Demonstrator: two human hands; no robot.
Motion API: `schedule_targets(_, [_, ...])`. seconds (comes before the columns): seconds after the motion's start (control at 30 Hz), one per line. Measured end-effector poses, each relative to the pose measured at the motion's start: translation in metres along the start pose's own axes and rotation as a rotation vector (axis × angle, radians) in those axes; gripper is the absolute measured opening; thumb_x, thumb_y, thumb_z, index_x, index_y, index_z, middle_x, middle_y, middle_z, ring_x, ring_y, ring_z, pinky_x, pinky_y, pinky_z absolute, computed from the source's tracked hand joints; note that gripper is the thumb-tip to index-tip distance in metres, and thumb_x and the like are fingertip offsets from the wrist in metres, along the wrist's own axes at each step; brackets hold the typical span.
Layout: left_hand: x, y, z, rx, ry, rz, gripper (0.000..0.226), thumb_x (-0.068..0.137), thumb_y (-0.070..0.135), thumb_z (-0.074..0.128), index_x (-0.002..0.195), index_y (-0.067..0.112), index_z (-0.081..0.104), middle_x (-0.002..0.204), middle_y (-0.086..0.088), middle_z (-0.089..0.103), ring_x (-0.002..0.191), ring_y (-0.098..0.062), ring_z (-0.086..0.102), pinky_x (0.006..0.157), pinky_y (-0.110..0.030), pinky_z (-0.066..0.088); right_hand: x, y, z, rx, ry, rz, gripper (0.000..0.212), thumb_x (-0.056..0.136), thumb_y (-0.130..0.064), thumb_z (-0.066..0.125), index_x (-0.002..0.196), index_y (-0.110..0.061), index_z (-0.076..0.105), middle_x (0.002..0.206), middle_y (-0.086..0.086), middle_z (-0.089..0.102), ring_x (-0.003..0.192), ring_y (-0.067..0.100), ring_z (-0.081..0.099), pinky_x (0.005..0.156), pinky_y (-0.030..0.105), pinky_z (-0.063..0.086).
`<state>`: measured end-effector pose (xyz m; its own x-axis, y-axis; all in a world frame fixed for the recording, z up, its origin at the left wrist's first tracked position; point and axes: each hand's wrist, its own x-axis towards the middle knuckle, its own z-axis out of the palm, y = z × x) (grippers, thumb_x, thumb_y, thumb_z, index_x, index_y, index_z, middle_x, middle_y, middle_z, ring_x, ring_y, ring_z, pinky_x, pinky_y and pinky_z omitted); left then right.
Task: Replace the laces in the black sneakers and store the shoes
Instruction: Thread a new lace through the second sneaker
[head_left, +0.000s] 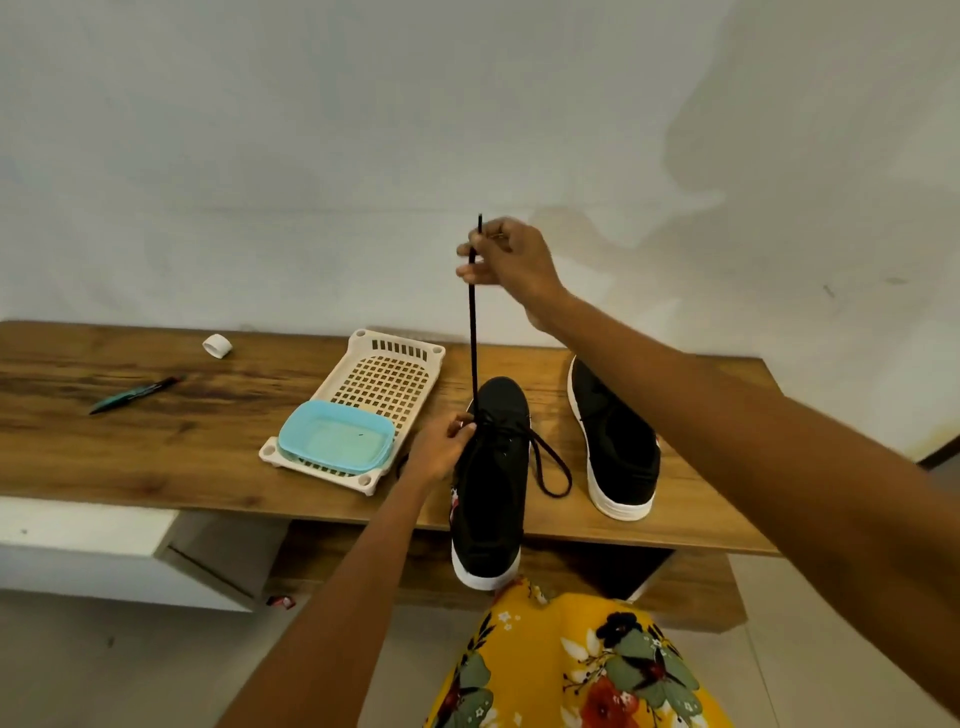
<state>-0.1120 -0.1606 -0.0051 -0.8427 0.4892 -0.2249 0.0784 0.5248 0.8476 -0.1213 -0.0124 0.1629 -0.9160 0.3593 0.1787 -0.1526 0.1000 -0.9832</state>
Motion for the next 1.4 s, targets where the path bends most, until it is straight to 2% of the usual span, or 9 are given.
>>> schedule_targets(0.17, [0.004,0.010,0.012,0.038,0.098,0.007,0.034,0.095,0.039,0.048,0.124,0.023,0.052,0.109,0.002,0.059,0.102,-0.018,0.056,0.088,-0.037,0.045,0.004,-0.024,0.005,0.169,-0.096,-0.077,0.005,0.097,-0.008,0.051,0.096,-0.003,0.054,0.089,0.011,0.067,0.073,0.019,0.068,0.073,0.027,0.057])
schedule_targets(0.3, [0.012,0.025,0.019,0.169,0.235,0.109,0.025,0.091,0.031,0.057,0.104,0.013,0.070,0.094,-0.005,0.069,0.088,-0.020,0.062,0.075,-0.029,0.044,-0.010,-0.010,0.007,0.184,-0.151,-0.031,0.005,0.097,-0.007,0.050,0.095,-0.004,0.054,0.085,0.009,0.066,0.072,0.018,0.066,0.074,0.029,0.058])
schedule_targets(0.5, [0.016,0.056,-0.013,-0.113,0.536,0.127,0.028,0.090,0.029,0.060,0.090,0.004,0.071,0.079,-0.011,0.069,0.073,-0.022,0.061,0.067,-0.031,0.042,-0.034,0.050,-0.029,-0.692,-0.230,0.124,0.022,0.094,-0.006,0.051,0.114,-0.004,0.061,0.094,0.014,0.069,0.070,0.018,0.063,0.079,0.036,0.057])
schedule_targets(0.63, [0.010,0.090,-0.022,-0.331,0.530,0.211,0.015,0.087,0.025,0.064,0.079,0.013,0.069,0.069,-0.007,0.064,0.069,-0.019,0.056,0.067,-0.031,0.044,-0.054,0.070,-0.019,-0.729,-0.480,0.168,0.027,0.096,-0.006,0.048,0.121,-0.001,0.058,0.097,0.019,0.069,0.075,0.025,0.066,0.077,0.033,0.056])
schedule_targets(0.73, [0.007,0.103,-0.021,-0.432,0.508,0.222,0.016,0.087,0.024,0.065,0.071,0.021,0.066,0.067,-0.001,0.064,0.070,-0.018,0.059,0.068,-0.031,0.048,-0.051,0.060,-0.010,-0.688,-0.399,0.080,0.015,0.093,-0.006,0.052,0.096,0.002,0.065,0.092,0.019,0.070,0.072,0.021,0.066,0.073,0.028,0.056])
schedule_targets(0.9, [0.003,0.078,-0.014,-0.640,0.652,0.101,0.021,0.097,0.025,0.049,0.087,0.014,0.064,0.085,-0.008,0.065,0.077,-0.016,0.057,0.074,-0.029,0.044,-0.035,0.022,-0.012,-0.297,-0.112,0.018,0.018,0.094,-0.005,0.054,0.103,0.005,0.066,0.076,0.008,0.065,0.063,0.012,0.061,0.068,0.023,0.057])
schedule_targets(1.1, [-0.008,0.012,0.009,-0.088,0.247,-0.013,0.020,0.090,0.003,0.053,0.105,0.010,0.065,0.104,-0.002,0.064,0.095,-0.015,0.057,0.083,-0.026,0.042,-0.021,-0.008,-0.019,-0.188,-0.060,-0.050,0.018,0.094,-0.007,0.056,0.105,0.000,0.067,0.076,0.005,0.065,0.068,0.014,0.063,0.072,0.023,0.058])
schedule_targets(1.27, [-0.001,0.005,0.014,0.046,0.048,0.021,0.027,0.092,0.006,0.053,0.116,0.012,0.064,0.110,-0.006,0.066,0.104,-0.017,0.060,0.089,-0.027,0.045,-0.032,0.020,-0.022,-0.143,-0.036,0.082,0.018,0.094,-0.001,0.052,0.107,0.005,0.062,0.077,0.005,0.061,0.067,0.014,0.058,0.069,0.025,0.054])
schedule_targets(1.4, [0.006,0.005,0.014,0.195,-0.015,0.067,0.020,0.091,0.016,0.057,0.109,0.015,0.066,0.089,0.000,0.063,0.086,-0.013,0.059,0.076,-0.024,0.044,-0.047,0.059,-0.031,-0.269,0.049,0.238,0.021,0.093,-0.004,0.054,0.113,-0.005,0.050,0.080,0.001,0.064,0.074,0.019,0.063,0.081,0.038,0.057])
